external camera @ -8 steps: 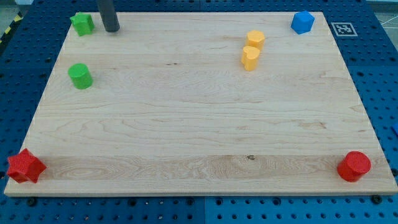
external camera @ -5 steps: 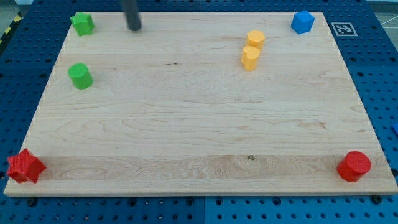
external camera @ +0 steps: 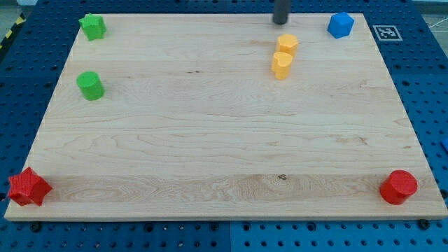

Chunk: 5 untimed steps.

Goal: Push the blue cube slightly downwards

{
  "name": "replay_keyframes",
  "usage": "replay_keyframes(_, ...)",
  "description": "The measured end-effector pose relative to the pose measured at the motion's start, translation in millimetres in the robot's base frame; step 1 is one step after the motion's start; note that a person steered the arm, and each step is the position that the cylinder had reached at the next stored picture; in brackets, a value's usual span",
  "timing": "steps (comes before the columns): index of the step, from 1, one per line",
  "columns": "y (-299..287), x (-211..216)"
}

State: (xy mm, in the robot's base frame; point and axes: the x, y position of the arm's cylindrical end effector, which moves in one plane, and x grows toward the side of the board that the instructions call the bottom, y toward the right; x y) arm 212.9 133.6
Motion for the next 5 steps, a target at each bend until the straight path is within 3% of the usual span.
replay_keyframes(1, 10, -2)
replay_keyframes(2, 73, -7)
replay_keyframes(5, 134, -21)
